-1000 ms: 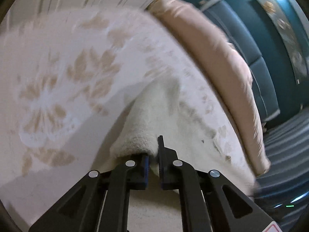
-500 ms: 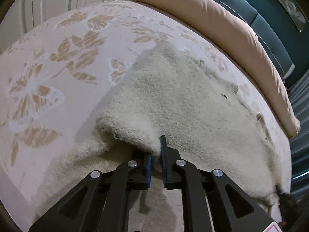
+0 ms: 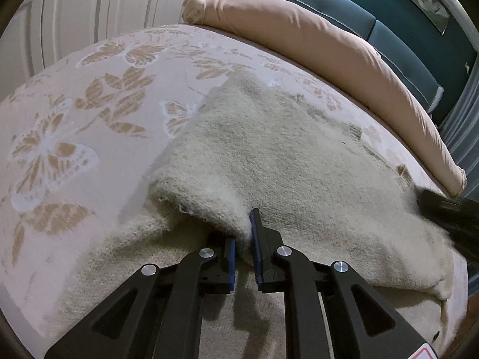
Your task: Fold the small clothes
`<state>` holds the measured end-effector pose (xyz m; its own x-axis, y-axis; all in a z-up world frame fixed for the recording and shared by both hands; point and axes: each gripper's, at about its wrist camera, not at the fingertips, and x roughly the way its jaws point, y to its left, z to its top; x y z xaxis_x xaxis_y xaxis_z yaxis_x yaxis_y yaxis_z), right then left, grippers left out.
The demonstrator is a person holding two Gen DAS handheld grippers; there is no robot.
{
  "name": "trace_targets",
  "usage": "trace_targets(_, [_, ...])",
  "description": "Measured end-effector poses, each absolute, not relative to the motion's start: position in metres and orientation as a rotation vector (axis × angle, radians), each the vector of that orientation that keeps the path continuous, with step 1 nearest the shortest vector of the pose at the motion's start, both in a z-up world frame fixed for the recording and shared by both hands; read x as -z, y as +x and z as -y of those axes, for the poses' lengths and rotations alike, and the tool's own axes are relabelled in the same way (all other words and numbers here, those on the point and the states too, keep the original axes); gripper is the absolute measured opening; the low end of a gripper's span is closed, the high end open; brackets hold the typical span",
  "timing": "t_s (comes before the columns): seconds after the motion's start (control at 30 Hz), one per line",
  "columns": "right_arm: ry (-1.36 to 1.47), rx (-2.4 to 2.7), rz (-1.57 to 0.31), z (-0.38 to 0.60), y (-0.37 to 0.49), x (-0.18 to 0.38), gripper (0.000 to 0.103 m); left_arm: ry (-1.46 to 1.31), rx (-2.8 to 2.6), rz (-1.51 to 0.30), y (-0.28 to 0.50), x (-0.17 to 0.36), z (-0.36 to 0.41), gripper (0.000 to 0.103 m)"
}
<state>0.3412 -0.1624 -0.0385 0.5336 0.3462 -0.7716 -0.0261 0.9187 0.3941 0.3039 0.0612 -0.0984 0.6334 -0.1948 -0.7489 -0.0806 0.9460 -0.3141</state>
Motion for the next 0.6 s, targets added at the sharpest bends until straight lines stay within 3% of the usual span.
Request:
trace_targets(0.17, [0.313, -0.207, -1.031, 0.161, 0.358, 0.071, 0.005, -0.334, 0.069, -0.880, 0.304, 0.101, -0.061, 0.013])
trace_targets(0.4, [0.459, 0.216, -0.935, 0.352, 0.257, 0.065, 0.000, -0.359, 0.083, -0.865, 0.303, 0.102, -0.065, 0.013])
trace_targets(0.43, [0.515, 0.261, -0.915, 0.381, 0.235, 0.061, 0.003, -0.358, 0.084, -0.865, 0.303, 0.102, -0.065, 0.013])
trace_targets(0.47, [0.535, 0.312, -0.909, 0.394, 0.224, 0.058, 0.016, -0.362, 0.084, -0.866, 0.303, 0.102, -0.065, 0.013])
trace_targets(0.53, [0.589, 0.309, -0.880, 0.412, 0.207, 0.051, 0.019, -0.370, 0.087, -0.870, 0.303, 0.101, -0.066, 0.013])
trace_targets(0.6, [0.606, 0.270, -0.873, 0.408, 0.206, 0.047, 0.033, -0.399, 0.092, -0.886, 0.303, 0.091, -0.069, 0.018])
